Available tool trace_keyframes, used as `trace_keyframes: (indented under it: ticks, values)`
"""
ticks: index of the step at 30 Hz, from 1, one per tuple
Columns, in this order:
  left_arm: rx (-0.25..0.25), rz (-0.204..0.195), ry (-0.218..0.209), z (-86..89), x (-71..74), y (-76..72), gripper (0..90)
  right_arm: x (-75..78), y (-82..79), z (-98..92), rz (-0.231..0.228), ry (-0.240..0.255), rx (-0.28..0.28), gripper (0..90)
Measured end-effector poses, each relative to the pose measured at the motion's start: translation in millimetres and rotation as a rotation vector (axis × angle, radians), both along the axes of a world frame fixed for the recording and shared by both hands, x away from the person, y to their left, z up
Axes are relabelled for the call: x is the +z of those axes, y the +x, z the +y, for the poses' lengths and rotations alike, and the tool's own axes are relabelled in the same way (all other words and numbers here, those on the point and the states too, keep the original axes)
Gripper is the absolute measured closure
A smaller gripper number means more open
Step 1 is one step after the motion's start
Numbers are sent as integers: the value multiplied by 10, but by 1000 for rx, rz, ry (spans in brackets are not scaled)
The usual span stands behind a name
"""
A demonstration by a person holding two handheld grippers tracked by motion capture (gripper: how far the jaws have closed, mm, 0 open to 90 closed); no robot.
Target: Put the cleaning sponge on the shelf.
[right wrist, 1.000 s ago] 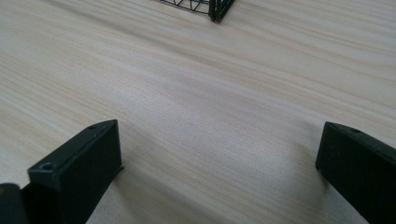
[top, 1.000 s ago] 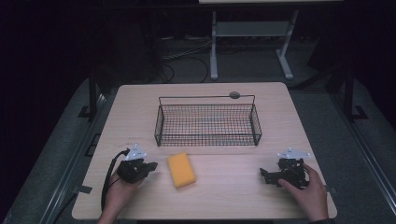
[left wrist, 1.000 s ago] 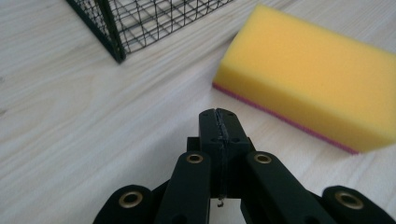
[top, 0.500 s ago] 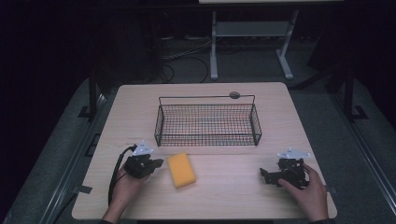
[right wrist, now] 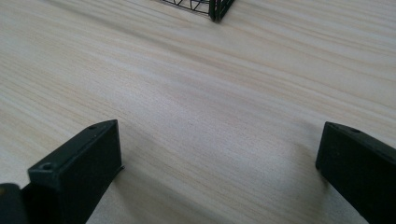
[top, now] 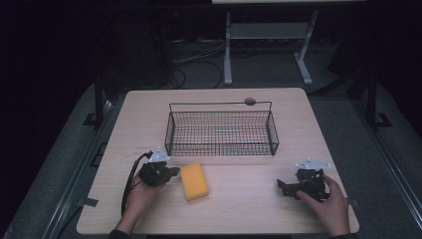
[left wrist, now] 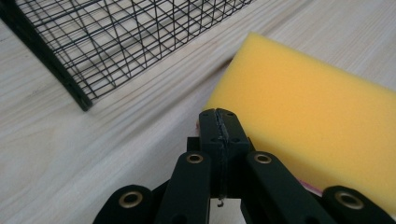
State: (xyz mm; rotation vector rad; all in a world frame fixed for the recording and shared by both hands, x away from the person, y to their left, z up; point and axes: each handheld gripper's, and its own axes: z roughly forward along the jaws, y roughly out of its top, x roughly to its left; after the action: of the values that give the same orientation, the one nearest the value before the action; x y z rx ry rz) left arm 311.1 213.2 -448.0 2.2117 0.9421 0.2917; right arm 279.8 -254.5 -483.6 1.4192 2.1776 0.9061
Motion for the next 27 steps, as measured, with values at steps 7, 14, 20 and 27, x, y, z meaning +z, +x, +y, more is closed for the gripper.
trace_keyframes:
  ticks: [7,14,20,27]
  values:
    - [-14,1,-5,-103,4,57,896,0,0,0,0,0,0,0]
    - [-34,2,-2,-198,11,109,896,0,0,0,0,0,0,0]
    - [-49,-4,-4,-300,20,144,896,0,0,0,0,0,0,0]
    - [-57,-13,-24,-275,138,24,896,0,0,0,0,0,0,0]
